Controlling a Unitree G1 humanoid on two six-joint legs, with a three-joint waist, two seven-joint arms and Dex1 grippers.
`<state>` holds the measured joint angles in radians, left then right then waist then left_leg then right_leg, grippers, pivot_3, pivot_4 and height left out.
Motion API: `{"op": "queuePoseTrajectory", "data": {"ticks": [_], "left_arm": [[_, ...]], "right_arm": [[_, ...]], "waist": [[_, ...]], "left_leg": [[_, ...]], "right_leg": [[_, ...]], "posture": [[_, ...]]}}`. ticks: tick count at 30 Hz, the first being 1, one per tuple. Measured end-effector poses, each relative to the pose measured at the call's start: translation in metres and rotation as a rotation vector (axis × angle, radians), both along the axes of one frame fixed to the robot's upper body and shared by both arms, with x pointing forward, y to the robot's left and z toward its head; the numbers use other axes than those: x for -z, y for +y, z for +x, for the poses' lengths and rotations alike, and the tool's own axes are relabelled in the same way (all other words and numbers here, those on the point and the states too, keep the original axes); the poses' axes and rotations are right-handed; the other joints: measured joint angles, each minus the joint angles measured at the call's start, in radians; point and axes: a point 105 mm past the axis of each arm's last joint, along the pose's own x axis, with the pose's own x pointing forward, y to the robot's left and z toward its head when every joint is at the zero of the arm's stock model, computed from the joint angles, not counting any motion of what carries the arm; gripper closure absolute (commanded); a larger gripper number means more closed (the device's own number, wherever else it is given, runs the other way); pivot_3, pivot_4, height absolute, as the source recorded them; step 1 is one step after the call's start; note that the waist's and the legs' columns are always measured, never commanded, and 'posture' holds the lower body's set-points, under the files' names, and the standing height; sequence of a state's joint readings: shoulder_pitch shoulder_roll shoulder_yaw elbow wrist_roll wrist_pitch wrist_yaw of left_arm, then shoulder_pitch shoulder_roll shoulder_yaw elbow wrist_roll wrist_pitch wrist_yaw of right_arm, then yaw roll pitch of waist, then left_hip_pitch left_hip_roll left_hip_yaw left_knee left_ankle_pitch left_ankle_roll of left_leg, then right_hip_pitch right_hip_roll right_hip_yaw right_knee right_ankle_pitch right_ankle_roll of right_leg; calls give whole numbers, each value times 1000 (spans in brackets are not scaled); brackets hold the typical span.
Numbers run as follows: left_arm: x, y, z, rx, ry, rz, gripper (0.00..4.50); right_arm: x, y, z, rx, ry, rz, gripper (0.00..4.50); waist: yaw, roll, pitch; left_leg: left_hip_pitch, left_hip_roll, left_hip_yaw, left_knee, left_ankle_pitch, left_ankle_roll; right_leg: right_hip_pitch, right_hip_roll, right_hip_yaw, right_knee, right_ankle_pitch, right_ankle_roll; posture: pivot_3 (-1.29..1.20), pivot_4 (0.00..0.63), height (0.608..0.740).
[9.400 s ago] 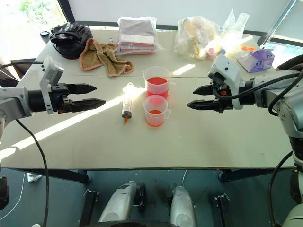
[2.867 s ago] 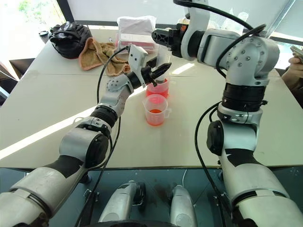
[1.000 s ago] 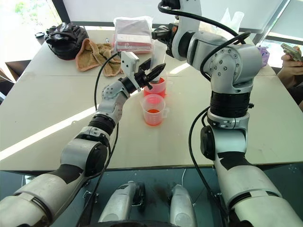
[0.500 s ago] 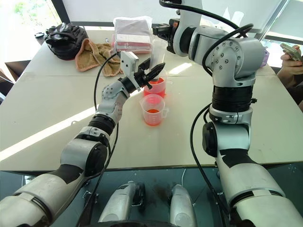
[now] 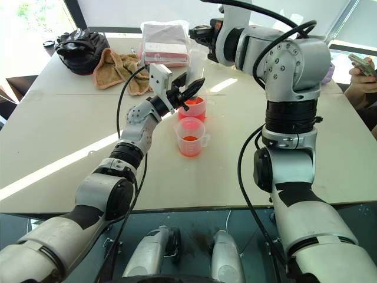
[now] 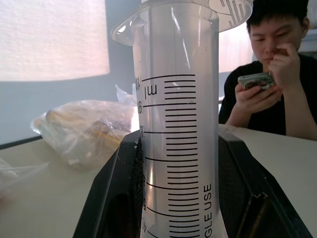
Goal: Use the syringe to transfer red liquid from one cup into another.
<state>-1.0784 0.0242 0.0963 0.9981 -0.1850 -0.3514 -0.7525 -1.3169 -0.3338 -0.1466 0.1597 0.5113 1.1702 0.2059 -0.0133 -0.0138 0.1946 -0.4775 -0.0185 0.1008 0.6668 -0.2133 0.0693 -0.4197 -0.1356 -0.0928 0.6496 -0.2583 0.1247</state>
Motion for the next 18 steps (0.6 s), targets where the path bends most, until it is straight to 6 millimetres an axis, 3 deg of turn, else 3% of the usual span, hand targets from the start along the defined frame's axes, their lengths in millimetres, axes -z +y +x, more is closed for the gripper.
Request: {"op": "queuePoseTrajectory", "data": {"ticks": [18], "left_arm": [[0, 0, 1, -2, 7, -1, 3125]], "right_arm": [[-4, -2, 2, -4, -11, -8, 4455]], "waist": [[0, 0, 0]], "left_leg": [[0, 0, 0, 0, 0, 0]], "right_leg": [[0, 0, 0, 0, 0, 0]], "posture": [[0, 150, 740]]}}
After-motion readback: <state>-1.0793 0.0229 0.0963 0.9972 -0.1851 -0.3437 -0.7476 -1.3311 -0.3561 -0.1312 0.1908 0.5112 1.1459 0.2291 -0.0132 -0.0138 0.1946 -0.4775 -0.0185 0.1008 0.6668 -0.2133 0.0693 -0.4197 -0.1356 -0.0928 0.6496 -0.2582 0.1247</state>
